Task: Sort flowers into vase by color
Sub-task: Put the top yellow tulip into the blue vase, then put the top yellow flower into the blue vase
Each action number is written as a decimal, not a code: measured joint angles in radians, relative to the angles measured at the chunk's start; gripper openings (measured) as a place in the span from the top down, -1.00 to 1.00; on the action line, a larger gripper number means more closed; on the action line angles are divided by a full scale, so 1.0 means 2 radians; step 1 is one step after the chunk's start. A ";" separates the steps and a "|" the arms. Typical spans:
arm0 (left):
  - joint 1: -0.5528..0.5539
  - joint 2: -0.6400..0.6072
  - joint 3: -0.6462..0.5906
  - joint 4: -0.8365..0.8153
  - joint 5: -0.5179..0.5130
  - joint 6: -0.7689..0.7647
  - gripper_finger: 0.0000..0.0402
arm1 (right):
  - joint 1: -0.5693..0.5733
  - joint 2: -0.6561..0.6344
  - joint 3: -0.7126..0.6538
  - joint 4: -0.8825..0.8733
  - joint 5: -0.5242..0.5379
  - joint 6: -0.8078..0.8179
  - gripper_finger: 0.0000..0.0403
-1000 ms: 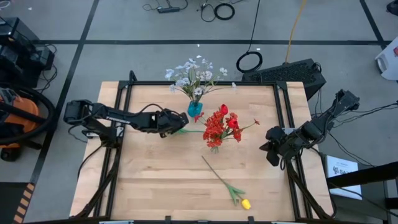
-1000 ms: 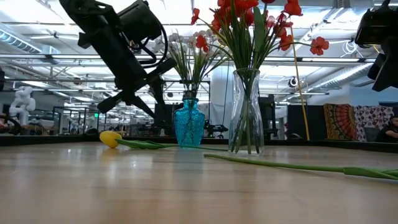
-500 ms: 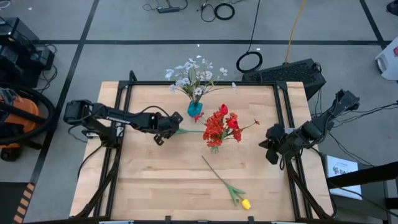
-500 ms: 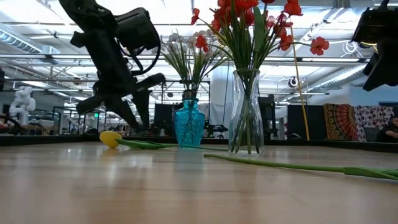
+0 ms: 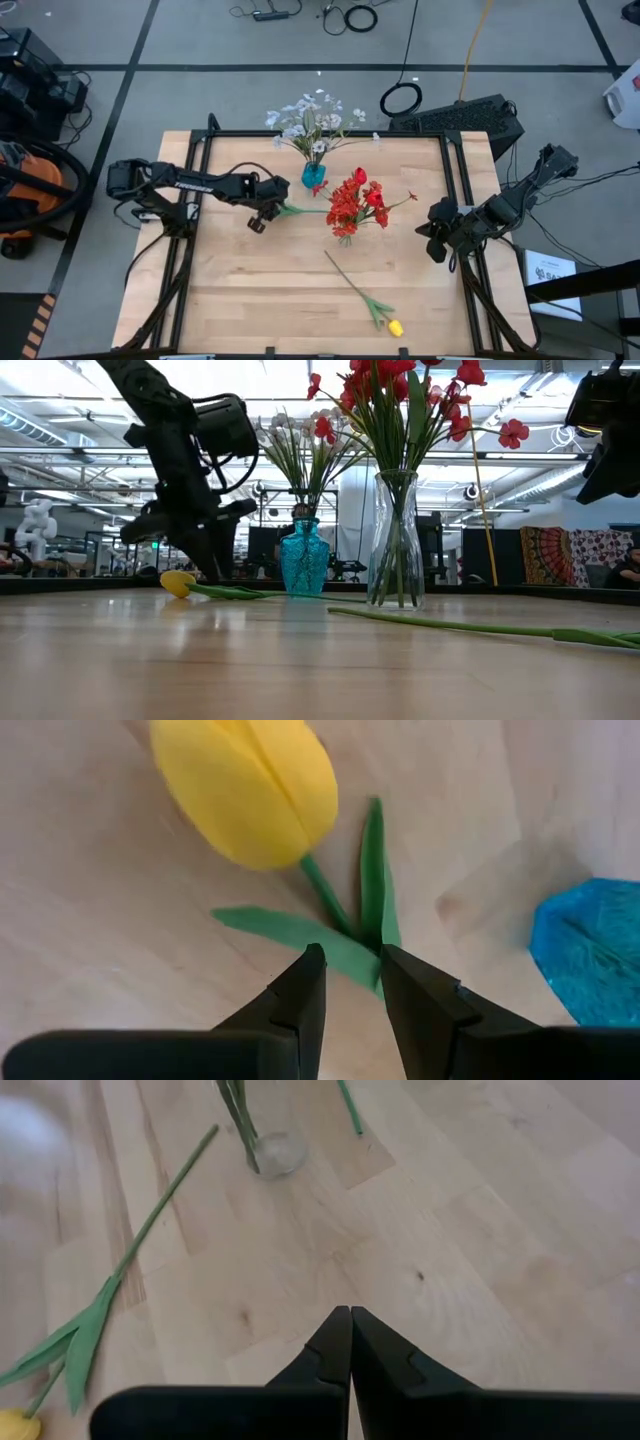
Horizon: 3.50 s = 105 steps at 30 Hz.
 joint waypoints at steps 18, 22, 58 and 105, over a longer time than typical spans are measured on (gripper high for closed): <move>0.007 0.050 -0.001 0.000 -0.009 0.025 0.48 | 0.000 0.000 0.000 0.017 0.000 0.013 1.00; 0.014 0.050 -0.013 0.003 0.011 0.042 0.48 | 0.000 0.000 0.000 0.017 0.000 0.015 1.00; 0.029 -0.166 -0.030 -0.064 -0.094 0.411 0.99 | 0.000 0.001 0.000 0.016 0.002 0.003 1.00; 0.004 -0.045 0.002 -0.052 -0.076 0.490 0.60 | 0.000 0.110 0.000 0.069 0.037 0.136 1.00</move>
